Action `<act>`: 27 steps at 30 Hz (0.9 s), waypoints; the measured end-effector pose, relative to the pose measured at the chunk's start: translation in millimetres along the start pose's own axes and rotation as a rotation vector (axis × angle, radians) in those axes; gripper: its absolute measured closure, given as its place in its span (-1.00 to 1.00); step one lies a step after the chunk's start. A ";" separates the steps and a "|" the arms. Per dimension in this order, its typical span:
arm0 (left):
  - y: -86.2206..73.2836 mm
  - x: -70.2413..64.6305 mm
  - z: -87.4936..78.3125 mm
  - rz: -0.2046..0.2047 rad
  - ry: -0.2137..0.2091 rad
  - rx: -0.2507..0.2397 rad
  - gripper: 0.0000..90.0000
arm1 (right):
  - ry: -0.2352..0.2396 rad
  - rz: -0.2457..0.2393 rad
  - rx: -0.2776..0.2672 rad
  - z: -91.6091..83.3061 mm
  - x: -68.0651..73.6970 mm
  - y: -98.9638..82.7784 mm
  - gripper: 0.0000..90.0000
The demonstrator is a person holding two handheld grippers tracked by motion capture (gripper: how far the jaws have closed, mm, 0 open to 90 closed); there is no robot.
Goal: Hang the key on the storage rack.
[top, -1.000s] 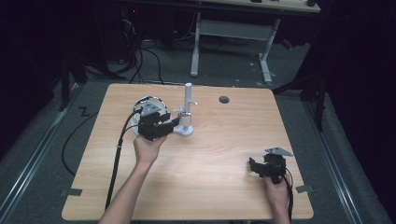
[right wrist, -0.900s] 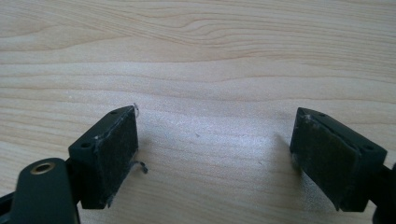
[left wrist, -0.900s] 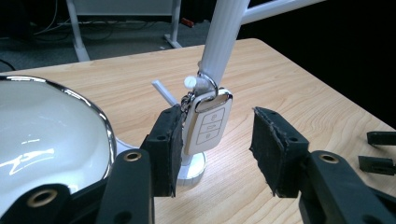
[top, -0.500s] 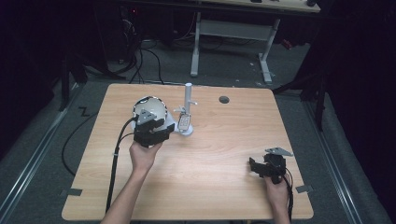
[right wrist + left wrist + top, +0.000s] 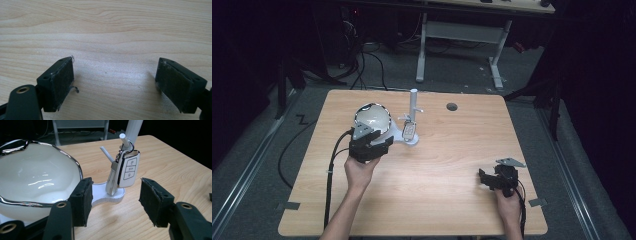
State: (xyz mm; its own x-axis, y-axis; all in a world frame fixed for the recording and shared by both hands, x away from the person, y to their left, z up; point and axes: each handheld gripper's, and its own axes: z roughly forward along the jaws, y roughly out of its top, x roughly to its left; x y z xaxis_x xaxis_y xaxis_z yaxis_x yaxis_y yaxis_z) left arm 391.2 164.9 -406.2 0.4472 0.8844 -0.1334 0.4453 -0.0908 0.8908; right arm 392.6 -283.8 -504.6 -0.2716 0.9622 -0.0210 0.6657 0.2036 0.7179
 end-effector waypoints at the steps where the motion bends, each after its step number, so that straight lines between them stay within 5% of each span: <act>1: 0.1 -0.1 -0.7 0.001 0.001 0.000 -0.04 | 0.000 0.000 0.000 0.0 0.0 0.0 -0.66; 9: 0.0 -0.8 -6.0 0.012 0.008 -0.002 -0.06 | 0.000 0.000 0.000 0.0 0.0 0.0 -0.66; 27: -11.8 7.7 -21.9 -0.030 0.022 -0.020 -0.08 | 0.000 0.000 0.000 0.0 0.0 0.0 -0.66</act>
State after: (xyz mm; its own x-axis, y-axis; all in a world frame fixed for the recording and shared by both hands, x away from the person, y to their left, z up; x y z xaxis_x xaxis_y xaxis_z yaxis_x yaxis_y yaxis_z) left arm 372.3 182.8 -408.2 0.4161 0.8967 -0.1511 0.4426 -0.0546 0.8950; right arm 392.6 -283.8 -504.6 -0.2717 0.9621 -0.0210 0.6656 0.2036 0.7180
